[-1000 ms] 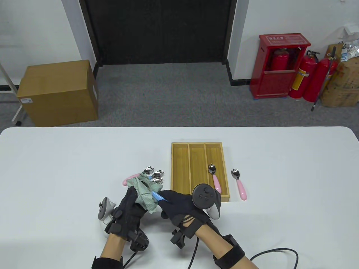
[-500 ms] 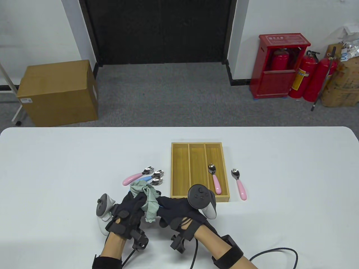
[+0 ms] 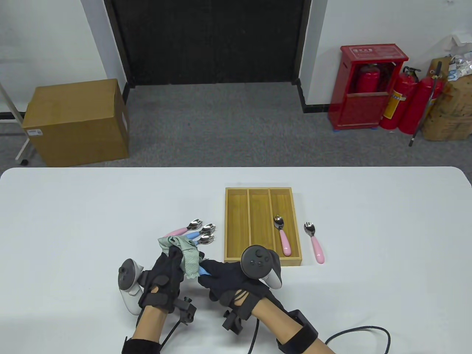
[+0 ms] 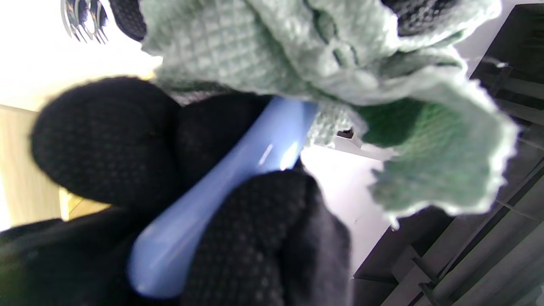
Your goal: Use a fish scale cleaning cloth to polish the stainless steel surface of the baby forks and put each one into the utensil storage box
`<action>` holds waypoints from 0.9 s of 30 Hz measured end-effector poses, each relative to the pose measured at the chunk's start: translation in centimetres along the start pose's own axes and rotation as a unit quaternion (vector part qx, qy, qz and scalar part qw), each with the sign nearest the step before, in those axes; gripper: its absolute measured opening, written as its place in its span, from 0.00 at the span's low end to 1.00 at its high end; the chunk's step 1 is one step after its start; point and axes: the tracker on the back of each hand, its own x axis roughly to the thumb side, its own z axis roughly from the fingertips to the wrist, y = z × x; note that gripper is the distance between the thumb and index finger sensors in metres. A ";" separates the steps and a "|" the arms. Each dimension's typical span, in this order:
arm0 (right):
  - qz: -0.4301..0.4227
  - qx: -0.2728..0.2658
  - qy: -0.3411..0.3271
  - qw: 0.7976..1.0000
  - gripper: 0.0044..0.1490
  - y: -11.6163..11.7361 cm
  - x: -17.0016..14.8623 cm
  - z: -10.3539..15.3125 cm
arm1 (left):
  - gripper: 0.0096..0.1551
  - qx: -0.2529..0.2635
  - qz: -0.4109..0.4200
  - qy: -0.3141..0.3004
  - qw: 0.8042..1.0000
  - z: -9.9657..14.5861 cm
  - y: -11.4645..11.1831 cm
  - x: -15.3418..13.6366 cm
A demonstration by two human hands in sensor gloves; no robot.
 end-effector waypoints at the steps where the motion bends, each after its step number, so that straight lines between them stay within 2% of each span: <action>1: 0.002 -0.001 -0.002 1.000 0.32 0.0 0.1 0.0 | 0.32 0.005 0.002 0.001 1.000 0.0 0.1 0.0; 12: 0.008 -0.013 0.000 1.000 0.32 -0.4 0.4 0.1 | 0.29 0.018 0.005 -0.003 1.000 0.2 0.5 -0.1; 17: 0.002 -0.025 0.004 1.000 0.32 -0.8 0.1 0.1 | 0.39 -0.005 0.027 0.002 1.000 0.0 0.2 -0.2; 23: 0.000 -0.024 0.012 1.000 0.31 -0.9 -0.5 0.2 | 0.29 0.002 0.046 0.017 0.999 0.2 0.4 -0.8; 27: 0.003 -0.020 0.015 1.000 0.31 -0.9 -0.5 0.2 | 0.25 0.048 0.024 0.023 0.998 0.6 1.0 -0.9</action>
